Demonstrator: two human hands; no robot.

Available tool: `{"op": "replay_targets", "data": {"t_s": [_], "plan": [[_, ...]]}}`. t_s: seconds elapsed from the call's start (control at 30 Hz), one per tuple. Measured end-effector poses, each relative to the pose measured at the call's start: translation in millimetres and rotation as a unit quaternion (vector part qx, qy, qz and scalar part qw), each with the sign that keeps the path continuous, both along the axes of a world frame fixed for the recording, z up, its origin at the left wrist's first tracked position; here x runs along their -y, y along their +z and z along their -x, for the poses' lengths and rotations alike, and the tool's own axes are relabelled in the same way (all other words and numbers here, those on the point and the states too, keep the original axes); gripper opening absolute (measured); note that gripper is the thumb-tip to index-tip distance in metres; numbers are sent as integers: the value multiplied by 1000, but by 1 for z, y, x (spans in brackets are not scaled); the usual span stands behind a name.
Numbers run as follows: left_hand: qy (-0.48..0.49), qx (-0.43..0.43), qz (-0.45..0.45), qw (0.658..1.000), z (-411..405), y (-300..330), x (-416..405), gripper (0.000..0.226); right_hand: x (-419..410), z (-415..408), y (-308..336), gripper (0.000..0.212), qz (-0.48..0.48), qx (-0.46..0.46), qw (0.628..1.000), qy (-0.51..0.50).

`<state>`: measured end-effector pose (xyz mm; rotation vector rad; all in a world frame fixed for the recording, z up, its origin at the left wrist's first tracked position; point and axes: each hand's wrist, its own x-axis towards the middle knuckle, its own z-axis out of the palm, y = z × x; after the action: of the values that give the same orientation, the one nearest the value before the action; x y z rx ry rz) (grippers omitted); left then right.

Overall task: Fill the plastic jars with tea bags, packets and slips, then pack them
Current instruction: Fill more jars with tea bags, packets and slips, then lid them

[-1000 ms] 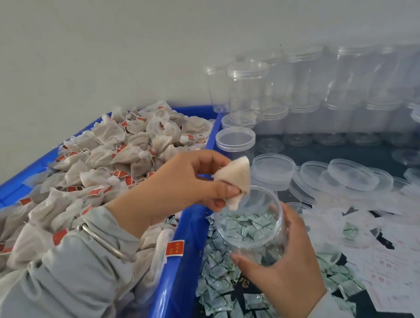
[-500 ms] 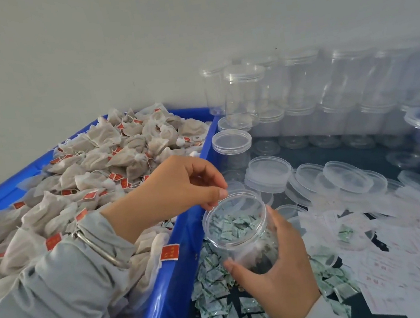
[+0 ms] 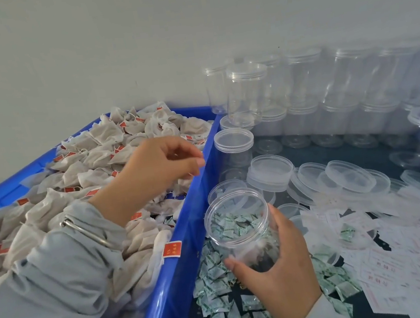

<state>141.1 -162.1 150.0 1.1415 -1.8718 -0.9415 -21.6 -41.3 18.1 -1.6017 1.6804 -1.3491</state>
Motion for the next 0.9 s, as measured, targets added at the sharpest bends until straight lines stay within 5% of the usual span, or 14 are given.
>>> {"op": "replay_targets", "data": {"t_s": [0.23,0.3,0.4,0.57,0.73,0.9], "plan": [[153,-98,-17,983,-37,-6,41,20,-1,-1,-1,89,12,9,1000,8],[182,-39,-8,983,-43,-15,52,24,-1,-1,-1,90,11,19,1000,10],[179,176,33,967,-48,-35,62,28,-1,-1,-1,89,13,18,1000,8],[56,550,34,833,-46,-72,68,36,-2,-1,-1,91,14,10,1000,12],[81,602,85,790,-45,-78,74,31,-1,-2,-1,89,15,-11,1000,12],[107,596,53,794,-42,-78,75,28,0,-1,-1,88,14,-9,1000,10]]}}
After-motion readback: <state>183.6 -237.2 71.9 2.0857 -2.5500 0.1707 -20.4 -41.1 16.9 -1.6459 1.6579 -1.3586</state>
